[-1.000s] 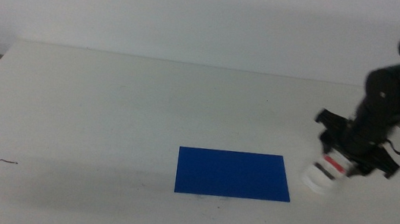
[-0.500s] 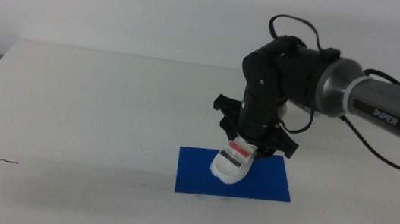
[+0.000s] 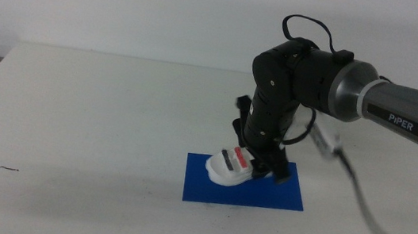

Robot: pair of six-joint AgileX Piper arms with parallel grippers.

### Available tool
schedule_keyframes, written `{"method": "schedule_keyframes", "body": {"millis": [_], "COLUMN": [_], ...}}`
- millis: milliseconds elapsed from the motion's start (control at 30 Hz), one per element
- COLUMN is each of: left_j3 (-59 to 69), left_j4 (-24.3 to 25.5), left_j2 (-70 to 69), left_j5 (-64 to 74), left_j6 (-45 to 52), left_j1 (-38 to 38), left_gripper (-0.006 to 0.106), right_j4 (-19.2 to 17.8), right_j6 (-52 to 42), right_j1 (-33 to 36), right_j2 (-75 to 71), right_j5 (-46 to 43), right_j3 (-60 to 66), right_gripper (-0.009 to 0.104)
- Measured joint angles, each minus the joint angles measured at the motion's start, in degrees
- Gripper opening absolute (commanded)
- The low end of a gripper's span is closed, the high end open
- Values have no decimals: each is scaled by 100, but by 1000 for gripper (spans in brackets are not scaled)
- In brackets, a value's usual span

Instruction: Use one arm to grab the shoe from the table and place it on the mat.

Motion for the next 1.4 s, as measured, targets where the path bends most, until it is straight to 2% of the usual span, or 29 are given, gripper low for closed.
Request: {"method": "schedule_keyframes", "body": {"millis": [100, 167, 400, 533, 633, 667, 700, 733, 833, 900, 1000, 1233, 1400], "left_j3": [0, 0, 0, 0, 0, 0, 0, 0, 0, 0, 0, 0, 0], "left_j4": [0, 0, 0, 0, 0, 0, 0, 0, 0, 0, 0, 0, 0], "left_j2": [0, 0, 0, 0, 0, 0, 0, 0, 0, 0, 0, 0, 0], "left_j5": [0, 0, 0, 0, 0, 0, 0, 0, 0, 0, 0, 0, 0], "left_j6": [0, 0, 0, 0, 0, 0, 0, 0, 0, 0, 0, 0, 0], "left_j1": [0, 0, 0, 0, 0, 0, 0, 0, 0, 0, 0, 0, 0], "left_gripper": [94, 94, 94, 94, 94, 94, 94, 94, 94, 94, 94, 94, 94], "right_j4": [186, 236, 99, 156, 234, 234, 247, 225, 191, 215, 400, 744, 746], "right_j6": [1517, 1894, 2083, 2083, 2083, 2083, 2083, 2083, 2083, 1989, 1101, -3687, -5571], "right_j1": [0, 0, 0, 0, 0, 0, 0, 0, 0, 0, 0, 0, 0], "right_j2": [0, 0, 20, 155, 278, 292, 292, 292, 320, 320, 199, -829, -1347], "right_j5": [120, 120, 120, 52, -7, -20, -20, -20, -31, -31, -17, 215, 278], "right_j3": [0, 0, 0, 0, 0, 0, 0, 0, 0, 0, 0, 0, -11], "right_gripper": [-2, -2, -2, -1, 5, 10, 27, 58, 83, 93, 93, 93, 93]}}
